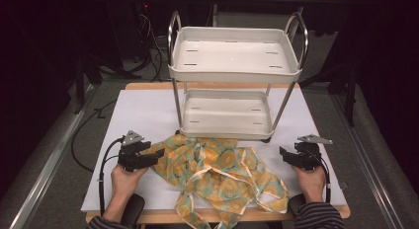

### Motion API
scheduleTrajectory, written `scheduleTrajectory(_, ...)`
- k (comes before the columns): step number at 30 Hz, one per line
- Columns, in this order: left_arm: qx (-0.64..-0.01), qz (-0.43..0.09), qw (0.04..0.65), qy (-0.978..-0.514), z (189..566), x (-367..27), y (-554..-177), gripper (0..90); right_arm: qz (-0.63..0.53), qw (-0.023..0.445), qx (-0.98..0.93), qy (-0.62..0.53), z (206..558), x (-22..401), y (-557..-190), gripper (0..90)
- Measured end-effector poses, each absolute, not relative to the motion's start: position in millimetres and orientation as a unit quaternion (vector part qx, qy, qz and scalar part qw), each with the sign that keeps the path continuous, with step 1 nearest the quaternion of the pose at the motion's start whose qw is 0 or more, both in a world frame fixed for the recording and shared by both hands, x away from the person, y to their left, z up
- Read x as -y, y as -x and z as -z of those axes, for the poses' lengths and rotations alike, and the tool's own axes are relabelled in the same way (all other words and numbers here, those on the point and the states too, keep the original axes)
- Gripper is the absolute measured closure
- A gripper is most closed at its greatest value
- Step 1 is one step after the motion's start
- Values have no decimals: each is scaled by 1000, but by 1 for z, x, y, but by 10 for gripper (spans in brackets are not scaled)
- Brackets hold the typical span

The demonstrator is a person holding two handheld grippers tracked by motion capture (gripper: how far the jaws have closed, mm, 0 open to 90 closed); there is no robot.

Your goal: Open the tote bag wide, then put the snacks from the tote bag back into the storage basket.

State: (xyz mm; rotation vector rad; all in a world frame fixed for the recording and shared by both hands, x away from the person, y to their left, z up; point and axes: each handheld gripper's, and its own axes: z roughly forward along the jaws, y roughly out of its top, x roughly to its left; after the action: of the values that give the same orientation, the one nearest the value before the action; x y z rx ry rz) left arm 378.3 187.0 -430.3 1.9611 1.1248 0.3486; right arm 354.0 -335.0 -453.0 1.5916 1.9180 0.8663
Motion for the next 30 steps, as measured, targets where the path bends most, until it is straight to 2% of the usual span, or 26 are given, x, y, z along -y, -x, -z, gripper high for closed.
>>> scheduleTrajectory(14, -450, -112, 405, -788, 431, -186, -381, 355, -316, 245, -697, -595, 454, 336, -356, 354)
scheduleTrajectory(30, -453, -107, 401, -789, 432, -191, -377, 382, -316, 247, -693, -599, 454, 336, -358, 353)
